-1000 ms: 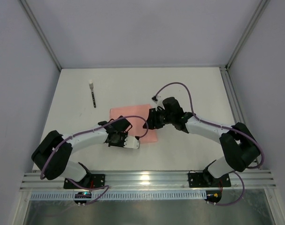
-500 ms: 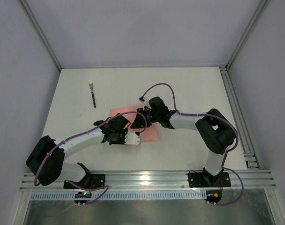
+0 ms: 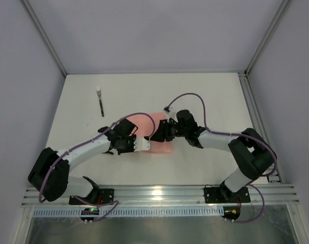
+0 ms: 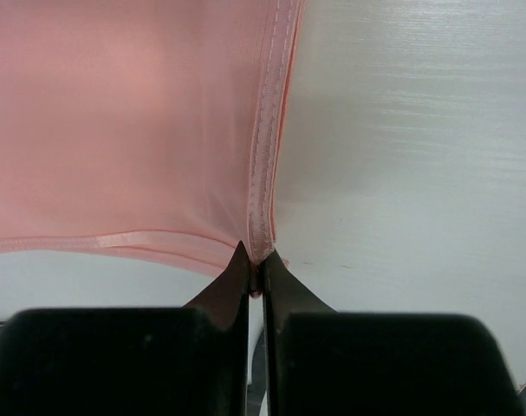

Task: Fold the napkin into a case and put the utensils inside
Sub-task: Fold the lower triangle-folded napkin at the center of the board.

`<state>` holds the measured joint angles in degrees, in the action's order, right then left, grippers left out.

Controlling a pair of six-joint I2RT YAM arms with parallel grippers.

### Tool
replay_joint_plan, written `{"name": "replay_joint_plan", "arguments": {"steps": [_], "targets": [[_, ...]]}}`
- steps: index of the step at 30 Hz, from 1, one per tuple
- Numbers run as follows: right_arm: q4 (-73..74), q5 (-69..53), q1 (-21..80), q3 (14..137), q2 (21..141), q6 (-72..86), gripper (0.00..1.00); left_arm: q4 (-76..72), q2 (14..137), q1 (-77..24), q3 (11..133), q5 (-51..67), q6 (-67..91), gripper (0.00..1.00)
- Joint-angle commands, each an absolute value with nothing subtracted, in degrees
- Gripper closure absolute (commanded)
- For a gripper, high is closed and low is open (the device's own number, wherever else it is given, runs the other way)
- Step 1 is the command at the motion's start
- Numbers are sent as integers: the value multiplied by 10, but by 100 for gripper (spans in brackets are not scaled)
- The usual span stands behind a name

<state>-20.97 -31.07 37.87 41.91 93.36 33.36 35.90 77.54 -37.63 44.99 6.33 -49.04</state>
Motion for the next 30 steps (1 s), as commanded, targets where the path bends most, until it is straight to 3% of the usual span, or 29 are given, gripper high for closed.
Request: {"name": "replay_joint_plan", "arguments": {"steps": [1, 5, 8, 9, 12, 15, 19, 22, 30], "targets": [[-242, -292, 359, 402, 846, 252, 52, 366, 773, -367, 467, 102, -479, 100], [-286, -196, 381, 320, 714, 137, 51, 376, 777, -356, 475, 116, -476, 100], [-387, -83, 475, 216, 572, -80, 41, 383, 778, -345, 483, 133, -477, 100], [-399, -50, 491, 195, 547, -125, 33, 387, 779, -341, 487, 138, -478, 100], [-342, -38, 515, 173, 502, -214, 30, 404, 787, -332, 505, 151, -477, 100], [-331, 41, 570, 150, 522, -244, 29, 415, 793, -328, 514, 156, -477, 100], [-438, 124, 642, 127, 602, -257, 25, 429, 800, -324, 524, 166, -480, 100], [-516, 146, 670, 144, 728, -274, 23, 441, 814, -319, 531, 169, -484, 100], [-570, 134, 675, 229, 913, -265, 20, 446, 822, -309, 538, 180, -487, 100]]}}
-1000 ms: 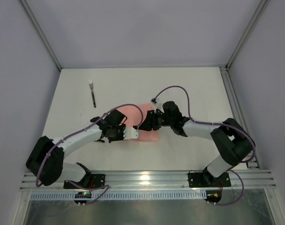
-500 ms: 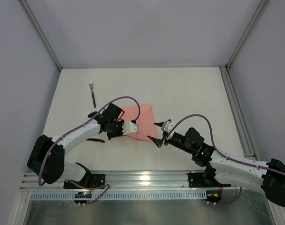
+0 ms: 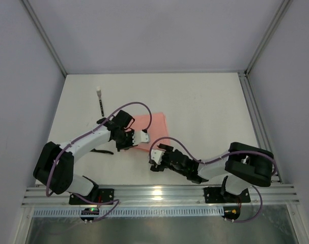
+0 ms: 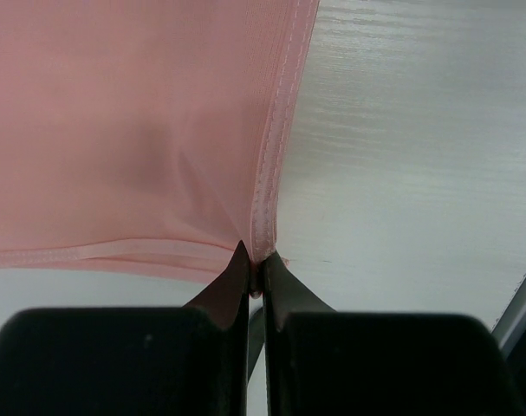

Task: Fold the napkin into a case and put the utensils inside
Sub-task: Fold the lower triangle-folded napkin at the center of the board.

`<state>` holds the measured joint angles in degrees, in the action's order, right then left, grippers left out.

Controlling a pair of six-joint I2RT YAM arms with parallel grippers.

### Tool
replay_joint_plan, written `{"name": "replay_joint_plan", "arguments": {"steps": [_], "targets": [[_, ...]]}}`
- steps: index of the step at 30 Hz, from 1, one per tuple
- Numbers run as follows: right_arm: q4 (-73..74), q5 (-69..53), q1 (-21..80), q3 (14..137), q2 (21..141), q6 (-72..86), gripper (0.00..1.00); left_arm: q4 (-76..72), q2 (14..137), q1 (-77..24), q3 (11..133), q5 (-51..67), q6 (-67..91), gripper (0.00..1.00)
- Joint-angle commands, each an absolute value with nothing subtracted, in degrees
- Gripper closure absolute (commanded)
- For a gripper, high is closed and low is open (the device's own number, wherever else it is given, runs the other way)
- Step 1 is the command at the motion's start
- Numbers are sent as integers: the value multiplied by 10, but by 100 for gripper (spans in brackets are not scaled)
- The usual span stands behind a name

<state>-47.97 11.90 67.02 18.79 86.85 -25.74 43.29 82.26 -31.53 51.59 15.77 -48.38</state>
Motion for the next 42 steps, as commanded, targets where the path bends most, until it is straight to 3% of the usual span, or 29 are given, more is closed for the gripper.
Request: {"name": "replay_joint_plan", "arguments": {"steps": [1, 9, 12, 13, 15, 17, 20, 21, 23, 24, 27, 30, 37, 42], "targets": [[-565, 139, 675, 237, 926, -265, 20, 447, 823, -308, 538, 183, -487, 100], [-549, 168, 686, 293, 1019, -258, 21, 468, 824, -286, 552, 213, -497, 100], [-548, 207, 687, 308, 1054, -254, 26, 471, 825, -283, 551, 215, -498, 100], [-528, 221, 687, 316, 1063, -253, 35, 472, 826, -283, 550, 215, -499, 100], [-481, 283, 686, 348, 1096, -236, 75, 477, 827, -274, 550, 220, -504, 100], [-490, 267, 686, 337, 1094, -236, 77, 478, 829, -272, 549, 222, -504, 100], [-443, 244, 686, 336, 1075, -223, 88, 483, 835, -263, 549, 232, -506, 100], [-426, 236, 686, 341, 1070, -217, 95, 484, 836, -261, 548, 235, -506, 100], [-377, 226, 686, 352, 1047, -196, 96, 490, 835, -259, 547, 238, -506, 99], [-363, 208, 686, 353, 1038, -191, 96, 490, 833, -259, 544, 241, -504, 93], [-281, 162, 686, 365, 1000, -161, 96, 505, 824, -258, 542, 259, -503, 58], [-183, 127, 686, 390, 975, -127, 96, 528, 798, -245, 546, 283, -494, 47], [-26, 9, 678, 445, 949, -57, 96, 648, 737, -158, 593, 367, -509, 38], [42, -160, 651, 479, 953, -26, 96, 657, 708, -149, 563, 378, -518, 37]]}}
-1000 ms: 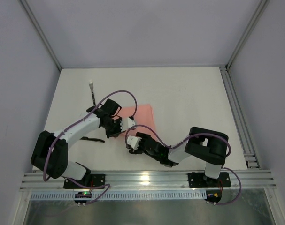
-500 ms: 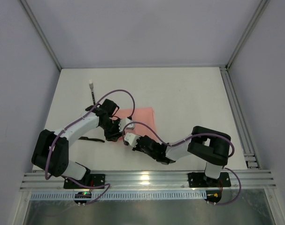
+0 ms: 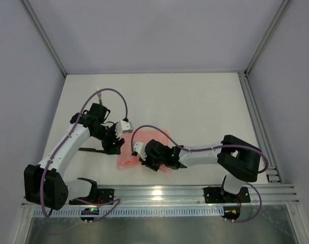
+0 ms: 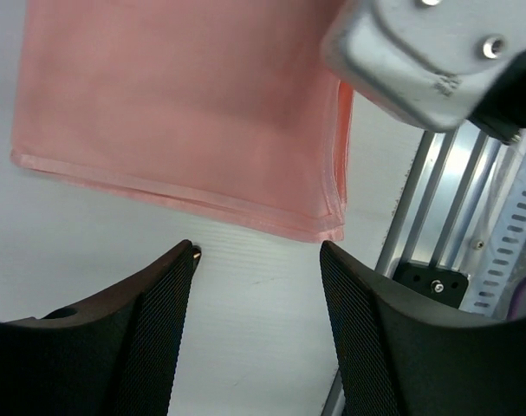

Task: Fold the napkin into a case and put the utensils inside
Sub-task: Fold the lower triangle-folded napkin at the center of the board.

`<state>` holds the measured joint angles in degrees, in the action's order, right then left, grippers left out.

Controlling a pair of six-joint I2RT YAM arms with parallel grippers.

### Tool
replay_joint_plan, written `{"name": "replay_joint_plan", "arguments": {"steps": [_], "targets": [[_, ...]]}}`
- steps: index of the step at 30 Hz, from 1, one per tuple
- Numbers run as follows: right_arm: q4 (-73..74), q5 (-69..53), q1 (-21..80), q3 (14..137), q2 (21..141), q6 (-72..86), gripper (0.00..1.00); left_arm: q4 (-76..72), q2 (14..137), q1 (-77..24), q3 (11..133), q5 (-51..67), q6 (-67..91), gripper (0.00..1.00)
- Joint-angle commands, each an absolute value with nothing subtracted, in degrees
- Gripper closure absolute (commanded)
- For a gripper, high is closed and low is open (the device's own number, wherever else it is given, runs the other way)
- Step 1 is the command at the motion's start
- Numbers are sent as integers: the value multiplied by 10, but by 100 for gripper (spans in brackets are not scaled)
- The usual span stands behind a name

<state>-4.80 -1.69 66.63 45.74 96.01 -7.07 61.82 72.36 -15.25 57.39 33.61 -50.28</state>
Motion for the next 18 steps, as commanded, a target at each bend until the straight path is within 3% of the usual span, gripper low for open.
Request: {"name": "replay_joint_plan", "arguments": {"steps": [1, 7, 9, 18], "targets": [[39, -194, 640, 481, 957, -12, 96, 657, 705, -145, 561, 383, -519, 38], [-3, -379, 526, 496, 1009, 29, 96, 614, 692, -127, 534, 430, -519, 31], [-29, -413, 503, 502, 1035, 31, 96, 586, 698, -127, 523, 452, -525, 1], [-57, -504, 457, 532, 1088, 69, 96, 458, 711, -165, 461, 392, -539, 1]]}}
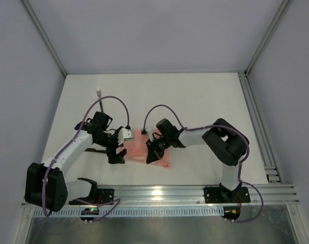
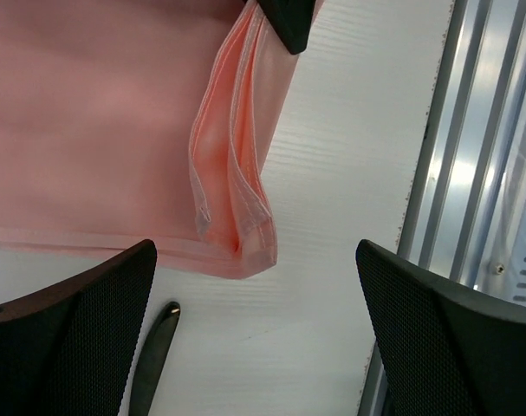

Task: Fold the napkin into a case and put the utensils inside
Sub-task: Fold the lower triangle-folded napkin at the center of the board.

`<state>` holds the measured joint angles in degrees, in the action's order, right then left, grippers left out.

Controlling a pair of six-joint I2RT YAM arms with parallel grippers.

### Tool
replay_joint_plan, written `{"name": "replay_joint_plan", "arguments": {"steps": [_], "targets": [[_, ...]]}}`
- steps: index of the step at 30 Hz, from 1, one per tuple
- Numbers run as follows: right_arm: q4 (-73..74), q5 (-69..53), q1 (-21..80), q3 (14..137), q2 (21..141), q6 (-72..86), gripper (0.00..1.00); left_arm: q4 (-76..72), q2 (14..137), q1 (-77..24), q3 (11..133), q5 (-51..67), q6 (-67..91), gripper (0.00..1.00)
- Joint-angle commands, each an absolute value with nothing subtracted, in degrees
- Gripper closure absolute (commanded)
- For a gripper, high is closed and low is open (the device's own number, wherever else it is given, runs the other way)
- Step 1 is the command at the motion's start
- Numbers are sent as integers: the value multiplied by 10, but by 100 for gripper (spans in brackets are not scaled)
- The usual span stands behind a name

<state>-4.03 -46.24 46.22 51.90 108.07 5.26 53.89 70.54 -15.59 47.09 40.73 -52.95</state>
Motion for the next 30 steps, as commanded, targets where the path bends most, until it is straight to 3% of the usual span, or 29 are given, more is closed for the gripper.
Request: {"name": "replay_joint_plan", "arguments": {"steps": [1, 9, 11, 12, 14, 15, 17, 18, 21, 24, 28, 30], "targets": [[-61, -504, 457, 531, 1089, 69, 96, 447, 721, -166, 459, 382, -537, 1], [-77, -508, 456, 531, 1099, 75, 96, 355, 780, -211, 449, 352, -506, 1], [-77, -503, 456, 531, 1096, 75, 96, 352, 794, -211, 453, 359, -504, 6], [-76, -500, 455, 531, 1093, 74, 96, 359, 797, -211, 455, 363, -503, 17], [-76, -496, 454, 530, 1091, 73, 96, 377, 802, -211, 459, 378, -507, 25], [-76, -490, 454, 530, 1091, 72, 96, 392, 801, -211, 460, 381, -508, 43], [-77, -486, 454, 530, 1089, 73, 96, 399, 796, -211, 458, 383, -512, 61], [-78, -483, 454, 530, 1090, 73, 96, 402, 795, -211, 456, 383, -511, 77], [-71, -471, 454, 535, 1090, 70, 94, 409, 793, -211, 456, 381, -500, 100], [-46, -444, 454, 543, 1079, 66, 82, 412, 794, -210, 459, 375, -476, 100], [25, -429, 454, 576, 1041, 62, 45, 403, 797, -203, 459, 369, -446, 100], [64, -418, 453, 590, 1007, 48, 41, 403, 794, -194, 459, 374, -434, 100]]}}
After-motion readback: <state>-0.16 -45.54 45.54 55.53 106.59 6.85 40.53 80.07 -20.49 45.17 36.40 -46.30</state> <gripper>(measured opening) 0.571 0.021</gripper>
